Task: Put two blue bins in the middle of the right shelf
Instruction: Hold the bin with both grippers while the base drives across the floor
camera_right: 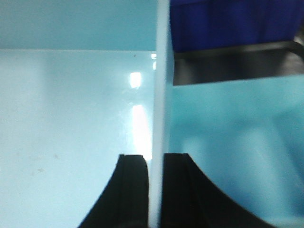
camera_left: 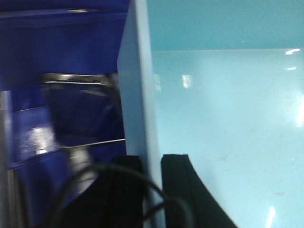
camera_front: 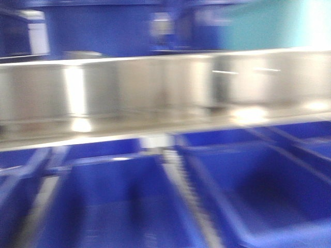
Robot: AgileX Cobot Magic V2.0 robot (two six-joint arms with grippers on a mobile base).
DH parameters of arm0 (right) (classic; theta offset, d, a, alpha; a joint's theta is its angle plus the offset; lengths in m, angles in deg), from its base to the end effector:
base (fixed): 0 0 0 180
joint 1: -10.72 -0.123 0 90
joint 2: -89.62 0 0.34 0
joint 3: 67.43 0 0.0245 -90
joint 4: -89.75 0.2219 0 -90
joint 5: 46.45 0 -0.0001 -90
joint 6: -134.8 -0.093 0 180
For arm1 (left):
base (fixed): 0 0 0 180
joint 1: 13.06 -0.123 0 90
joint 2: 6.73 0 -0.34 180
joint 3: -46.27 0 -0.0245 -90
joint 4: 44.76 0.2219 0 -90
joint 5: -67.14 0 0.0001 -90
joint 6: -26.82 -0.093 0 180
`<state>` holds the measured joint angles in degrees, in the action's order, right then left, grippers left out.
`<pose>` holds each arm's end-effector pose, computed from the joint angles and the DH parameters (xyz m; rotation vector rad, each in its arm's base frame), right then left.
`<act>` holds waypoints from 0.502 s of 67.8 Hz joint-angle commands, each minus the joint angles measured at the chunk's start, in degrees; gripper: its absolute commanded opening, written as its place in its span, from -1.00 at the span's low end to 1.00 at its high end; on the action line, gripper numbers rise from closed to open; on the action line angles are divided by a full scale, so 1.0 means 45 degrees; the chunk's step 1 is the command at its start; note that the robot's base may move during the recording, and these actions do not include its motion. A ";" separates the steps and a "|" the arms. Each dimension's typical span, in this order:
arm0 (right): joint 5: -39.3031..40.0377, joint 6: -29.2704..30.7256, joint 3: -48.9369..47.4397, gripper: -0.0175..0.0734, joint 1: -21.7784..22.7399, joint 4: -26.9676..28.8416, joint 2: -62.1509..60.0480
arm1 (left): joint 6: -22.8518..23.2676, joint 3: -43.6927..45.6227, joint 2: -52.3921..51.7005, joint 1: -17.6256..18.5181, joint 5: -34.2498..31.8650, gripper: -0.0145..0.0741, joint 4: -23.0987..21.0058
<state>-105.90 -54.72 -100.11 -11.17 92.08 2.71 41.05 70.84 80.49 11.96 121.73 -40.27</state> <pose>0.2584 0.1073 0.5471 -0.2273 2.1017 0.3791 0.2308 -0.1011 0.5439 0.2003 2.0504 -0.3331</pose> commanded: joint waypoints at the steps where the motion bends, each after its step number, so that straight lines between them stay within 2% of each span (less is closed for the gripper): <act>1: 0.0663 0.0083 -0.0091 -0.95 0.0125 -0.0518 -0.0203 | -0.0029 0.0136 -0.0166 0.0003 -0.0365 -0.92 0.0098; 34: 0.0663 0.0083 -0.0091 -0.95 0.0125 -0.0518 -0.0203 | -0.0029 0.0136 -0.0166 0.0003 -0.0365 -0.92 0.0098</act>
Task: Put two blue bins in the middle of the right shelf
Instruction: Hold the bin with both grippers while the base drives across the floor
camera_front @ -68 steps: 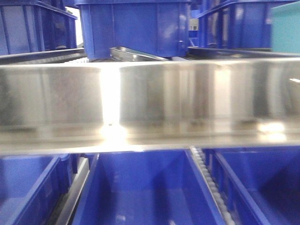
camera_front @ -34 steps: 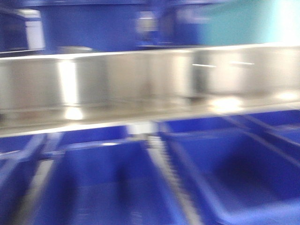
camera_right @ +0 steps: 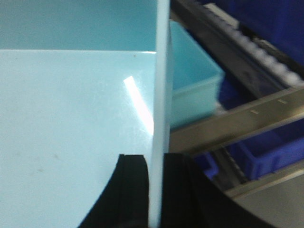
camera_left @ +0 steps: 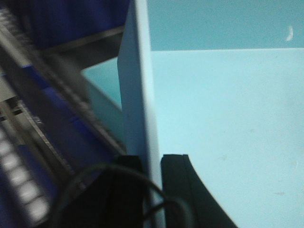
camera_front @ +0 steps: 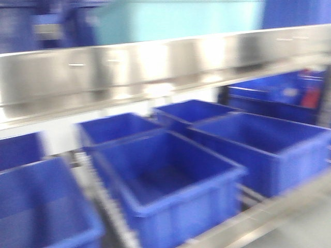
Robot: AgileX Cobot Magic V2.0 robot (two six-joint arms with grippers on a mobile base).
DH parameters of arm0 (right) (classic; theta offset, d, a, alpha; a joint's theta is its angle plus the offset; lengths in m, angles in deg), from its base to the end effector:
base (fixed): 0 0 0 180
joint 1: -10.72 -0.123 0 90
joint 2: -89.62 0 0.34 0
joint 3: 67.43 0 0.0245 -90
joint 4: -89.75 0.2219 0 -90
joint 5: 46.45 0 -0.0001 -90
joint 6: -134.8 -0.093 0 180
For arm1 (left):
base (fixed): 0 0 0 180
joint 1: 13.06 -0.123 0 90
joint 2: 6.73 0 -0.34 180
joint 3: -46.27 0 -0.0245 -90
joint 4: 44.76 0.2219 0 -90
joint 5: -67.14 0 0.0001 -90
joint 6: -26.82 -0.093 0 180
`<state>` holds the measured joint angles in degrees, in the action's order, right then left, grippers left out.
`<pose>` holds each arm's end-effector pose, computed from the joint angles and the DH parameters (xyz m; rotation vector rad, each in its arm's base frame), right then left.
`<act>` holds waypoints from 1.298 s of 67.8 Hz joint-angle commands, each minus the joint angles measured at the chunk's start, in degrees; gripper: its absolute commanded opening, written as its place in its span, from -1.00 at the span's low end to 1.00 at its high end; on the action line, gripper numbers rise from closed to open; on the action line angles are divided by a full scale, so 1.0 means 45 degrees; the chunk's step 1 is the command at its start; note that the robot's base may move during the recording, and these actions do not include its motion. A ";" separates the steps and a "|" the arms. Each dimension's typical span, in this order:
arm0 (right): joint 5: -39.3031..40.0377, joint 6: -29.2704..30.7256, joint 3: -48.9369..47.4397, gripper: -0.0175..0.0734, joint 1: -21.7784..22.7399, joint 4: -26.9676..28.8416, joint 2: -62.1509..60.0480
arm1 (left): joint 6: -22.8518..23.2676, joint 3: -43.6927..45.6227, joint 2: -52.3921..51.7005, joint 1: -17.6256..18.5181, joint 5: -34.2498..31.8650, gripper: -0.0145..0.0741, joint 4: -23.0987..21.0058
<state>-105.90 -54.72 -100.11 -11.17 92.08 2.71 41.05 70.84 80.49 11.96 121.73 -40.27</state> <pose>0.2584 0.1073 0.5471 -0.2273 2.1017 0.3791 0.2308 -0.1011 0.5439 0.2003 2.0504 -0.3331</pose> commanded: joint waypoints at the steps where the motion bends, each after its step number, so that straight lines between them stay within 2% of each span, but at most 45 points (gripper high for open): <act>1: 0.0663 0.0083 -0.0091 -0.95 0.0125 -0.0518 -0.0203 | -0.0029 0.0136 -0.0166 0.0003 -0.0365 -0.92 0.0098; 88: 0.0663 0.0083 -0.0091 -0.95 0.0125 -0.0518 -0.0203 | -0.0029 0.0136 -0.0166 0.0003 -0.0365 -0.92 0.0098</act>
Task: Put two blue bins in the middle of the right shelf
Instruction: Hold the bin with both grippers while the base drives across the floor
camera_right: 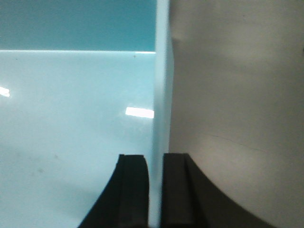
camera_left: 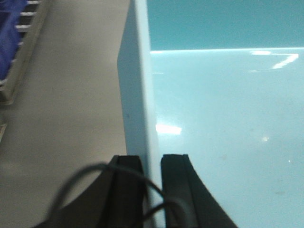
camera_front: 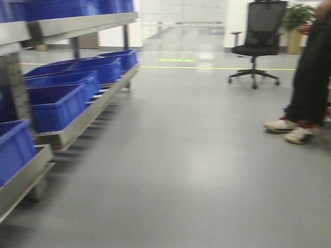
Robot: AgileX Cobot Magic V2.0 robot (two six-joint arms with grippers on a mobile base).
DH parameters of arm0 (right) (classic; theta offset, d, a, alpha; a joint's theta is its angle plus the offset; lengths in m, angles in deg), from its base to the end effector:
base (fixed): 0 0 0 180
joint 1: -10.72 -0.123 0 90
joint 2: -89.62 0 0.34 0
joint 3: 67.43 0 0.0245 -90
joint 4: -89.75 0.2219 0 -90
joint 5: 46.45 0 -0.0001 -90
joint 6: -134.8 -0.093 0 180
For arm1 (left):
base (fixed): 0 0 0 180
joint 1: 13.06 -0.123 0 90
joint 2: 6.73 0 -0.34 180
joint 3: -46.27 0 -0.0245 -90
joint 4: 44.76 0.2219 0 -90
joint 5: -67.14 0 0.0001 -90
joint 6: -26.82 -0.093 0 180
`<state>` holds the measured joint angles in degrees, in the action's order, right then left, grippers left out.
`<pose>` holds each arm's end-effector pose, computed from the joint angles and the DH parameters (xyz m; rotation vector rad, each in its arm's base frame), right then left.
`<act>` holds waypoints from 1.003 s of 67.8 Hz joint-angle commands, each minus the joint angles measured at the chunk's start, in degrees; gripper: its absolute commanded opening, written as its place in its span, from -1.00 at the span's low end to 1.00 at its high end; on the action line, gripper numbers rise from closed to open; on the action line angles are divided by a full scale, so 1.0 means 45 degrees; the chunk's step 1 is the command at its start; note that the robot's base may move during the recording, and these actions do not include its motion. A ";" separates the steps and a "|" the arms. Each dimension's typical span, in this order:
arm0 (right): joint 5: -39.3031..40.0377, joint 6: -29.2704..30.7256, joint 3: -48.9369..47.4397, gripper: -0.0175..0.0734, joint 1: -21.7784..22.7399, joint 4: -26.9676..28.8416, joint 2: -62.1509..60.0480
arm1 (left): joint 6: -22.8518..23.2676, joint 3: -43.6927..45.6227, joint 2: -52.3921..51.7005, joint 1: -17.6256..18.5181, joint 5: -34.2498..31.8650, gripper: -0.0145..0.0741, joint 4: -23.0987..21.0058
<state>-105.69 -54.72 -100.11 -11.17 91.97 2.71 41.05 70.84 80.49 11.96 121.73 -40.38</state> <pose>0.2586 0.1072 0.5473 -0.2269 2.0978 0.3776 0.2307 -0.1013 0.5438 0.2002 2.0508 -0.3354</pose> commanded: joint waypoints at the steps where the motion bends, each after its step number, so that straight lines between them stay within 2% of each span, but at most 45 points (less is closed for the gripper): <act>1: 0.0617 0.0083 -0.0091 -0.95 0.0125 -0.0494 -0.0203 | -0.0029 0.0136 -0.0166 0.0003 -0.0365 -0.92 0.0122; 68: 0.0617 0.0083 -0.0091 -0.95 0.0125 -0.0494 -0.0203 | -0.0029 0.0136 -0.0166 0.0003 -0.0365 -0.92 0.0122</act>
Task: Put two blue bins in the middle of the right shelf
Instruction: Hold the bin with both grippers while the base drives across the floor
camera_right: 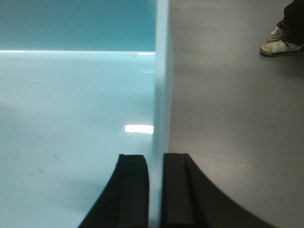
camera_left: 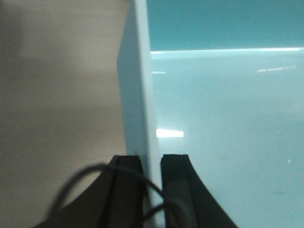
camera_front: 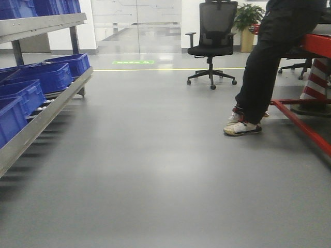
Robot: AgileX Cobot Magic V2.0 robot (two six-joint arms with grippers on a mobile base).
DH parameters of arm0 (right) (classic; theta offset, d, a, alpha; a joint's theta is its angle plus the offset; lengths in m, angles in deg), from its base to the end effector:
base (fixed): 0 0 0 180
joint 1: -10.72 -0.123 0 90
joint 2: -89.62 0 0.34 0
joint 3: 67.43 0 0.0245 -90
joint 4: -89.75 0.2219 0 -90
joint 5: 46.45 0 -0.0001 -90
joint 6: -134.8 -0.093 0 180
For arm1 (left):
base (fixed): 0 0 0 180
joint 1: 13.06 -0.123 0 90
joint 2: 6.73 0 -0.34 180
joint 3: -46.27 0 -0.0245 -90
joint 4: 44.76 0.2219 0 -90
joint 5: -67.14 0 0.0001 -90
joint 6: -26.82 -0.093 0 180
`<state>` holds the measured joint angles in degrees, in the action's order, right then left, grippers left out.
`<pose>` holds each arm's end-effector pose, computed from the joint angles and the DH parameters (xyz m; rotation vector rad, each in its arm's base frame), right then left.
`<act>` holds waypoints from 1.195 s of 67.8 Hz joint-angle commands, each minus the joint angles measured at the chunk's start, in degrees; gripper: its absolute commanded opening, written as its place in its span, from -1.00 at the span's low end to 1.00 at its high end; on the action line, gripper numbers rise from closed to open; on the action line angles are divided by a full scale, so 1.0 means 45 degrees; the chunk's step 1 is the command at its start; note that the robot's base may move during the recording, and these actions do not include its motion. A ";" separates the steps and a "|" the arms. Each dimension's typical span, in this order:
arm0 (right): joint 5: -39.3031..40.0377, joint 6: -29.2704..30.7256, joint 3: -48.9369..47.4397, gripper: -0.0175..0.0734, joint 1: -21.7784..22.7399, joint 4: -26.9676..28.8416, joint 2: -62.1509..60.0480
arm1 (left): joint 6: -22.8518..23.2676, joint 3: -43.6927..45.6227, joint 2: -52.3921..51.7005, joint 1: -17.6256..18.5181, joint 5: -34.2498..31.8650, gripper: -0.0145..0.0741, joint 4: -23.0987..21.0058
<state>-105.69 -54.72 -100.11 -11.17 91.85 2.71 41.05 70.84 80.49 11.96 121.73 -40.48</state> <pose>0.2587 0.1071 0.5473 -0.2269 2.0976 0.3751 0.2306 -0.1014 0.5438 0.2001 2.0511 -0.3374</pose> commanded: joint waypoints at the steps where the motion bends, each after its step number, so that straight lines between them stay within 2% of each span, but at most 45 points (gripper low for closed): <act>1: 0.0617 0.0083 -0.0091 -0.95 0.0125 -0.0466 -0.0203 | -0.0029 0.0136 -0.0166 0.0003 -0.0365 -0.92 0.0146; 81: 0.0617 0.0083 -0.0091 -0.95 0.0125 -0.0466 -0.0203 | -0.0029 0.0136 -0.0166 0.0003 -0.0365 -0.92 0.0319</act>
<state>-105.57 -54.72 -100.11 -11.17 91.96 2.71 41.05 70.84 80.49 11.96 121.61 -40.27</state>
